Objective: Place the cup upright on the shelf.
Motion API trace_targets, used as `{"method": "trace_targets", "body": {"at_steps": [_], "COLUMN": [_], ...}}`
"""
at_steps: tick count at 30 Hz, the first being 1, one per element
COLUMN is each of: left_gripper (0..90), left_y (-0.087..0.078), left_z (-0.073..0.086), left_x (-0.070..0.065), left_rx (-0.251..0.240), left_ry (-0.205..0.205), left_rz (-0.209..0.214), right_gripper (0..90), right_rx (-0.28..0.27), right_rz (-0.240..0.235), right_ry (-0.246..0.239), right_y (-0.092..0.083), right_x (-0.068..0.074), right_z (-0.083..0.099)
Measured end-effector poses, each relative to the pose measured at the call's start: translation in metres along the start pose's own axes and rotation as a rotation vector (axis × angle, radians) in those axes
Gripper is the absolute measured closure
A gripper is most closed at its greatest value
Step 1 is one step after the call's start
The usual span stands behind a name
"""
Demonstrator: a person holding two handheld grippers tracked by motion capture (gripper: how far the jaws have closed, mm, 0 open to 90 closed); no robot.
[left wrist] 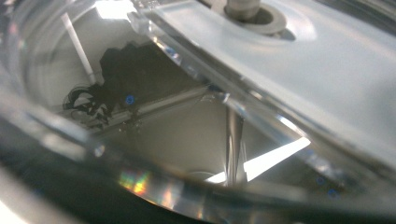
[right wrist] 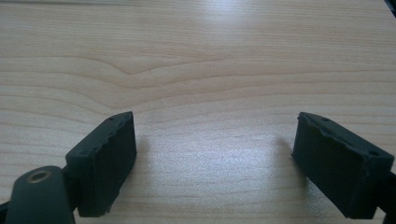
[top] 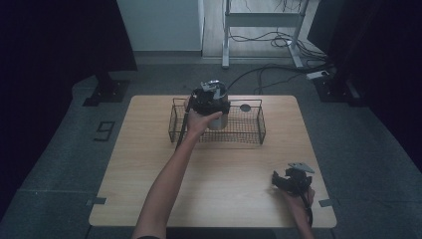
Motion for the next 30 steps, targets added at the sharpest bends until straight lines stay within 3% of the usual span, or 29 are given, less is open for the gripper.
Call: {"method": "trace_targets", "body": {"at_steps": [16, 30], "left_gripper": [3.8, 3.8], "left_y": [0.017, 0.038], "left_z": [0.01, 0.032], "left_x": [0.01, 0.017], "left_rx": [0.027, 0.077], "left_ry": [-0.019, -0.049], "left_rz": [-0.027, -0.071], "right_gripper": [13.1, 13.1], "right_rx": [0.0, 0.001], "right_rz": [0.0, 0.0], "right_ry": [0.0, 0.001], "right_y": [0.0, 0.0], "right_x": [0.0, 0.0], "right_z": [0.0, 0.0]}}
Point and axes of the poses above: each handheld gripper's, and its own axes: y roughly forward along the jaws, z roughly out of its underside, x roughly to its left, the point moved 5 cm from there along y, roughly forward along the jaws, and after that the axes turned 9 degrees about z, right-handed, at the moved point
